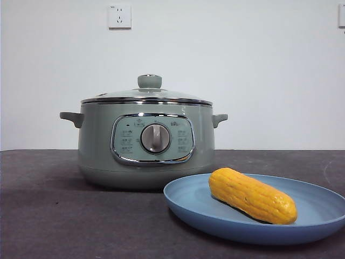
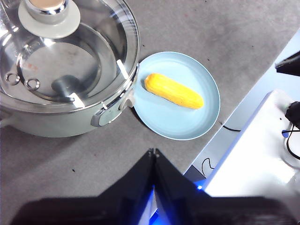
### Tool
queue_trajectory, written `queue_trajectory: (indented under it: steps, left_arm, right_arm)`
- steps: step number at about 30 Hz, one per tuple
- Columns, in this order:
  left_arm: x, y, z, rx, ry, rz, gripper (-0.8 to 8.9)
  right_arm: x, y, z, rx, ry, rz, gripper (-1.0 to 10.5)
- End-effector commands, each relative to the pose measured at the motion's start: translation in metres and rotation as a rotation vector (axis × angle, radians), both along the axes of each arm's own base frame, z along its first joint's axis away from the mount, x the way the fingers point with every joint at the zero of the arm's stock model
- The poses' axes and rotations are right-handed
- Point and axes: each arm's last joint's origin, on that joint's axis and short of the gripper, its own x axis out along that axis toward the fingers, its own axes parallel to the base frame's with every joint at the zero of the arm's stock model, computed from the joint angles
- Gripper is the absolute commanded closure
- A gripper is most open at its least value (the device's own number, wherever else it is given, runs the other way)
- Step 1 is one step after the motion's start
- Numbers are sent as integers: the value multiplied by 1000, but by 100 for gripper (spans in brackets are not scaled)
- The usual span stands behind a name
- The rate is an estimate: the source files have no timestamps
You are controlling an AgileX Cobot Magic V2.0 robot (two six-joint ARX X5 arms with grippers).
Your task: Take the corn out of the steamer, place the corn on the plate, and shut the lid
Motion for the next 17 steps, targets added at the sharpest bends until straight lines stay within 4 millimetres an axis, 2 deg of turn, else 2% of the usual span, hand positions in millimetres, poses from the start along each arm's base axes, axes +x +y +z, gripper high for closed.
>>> queue_trajectory:
  steps: [1,17]
  left_arm:
    - [1,0,1,-2,-17,-9,817]
    - [2,1,3,36,-46,25,818]
  right_arm:
    - [0,0,-2,-8,1,1,946]
    - [0,0,-2,-8,1,1,946]
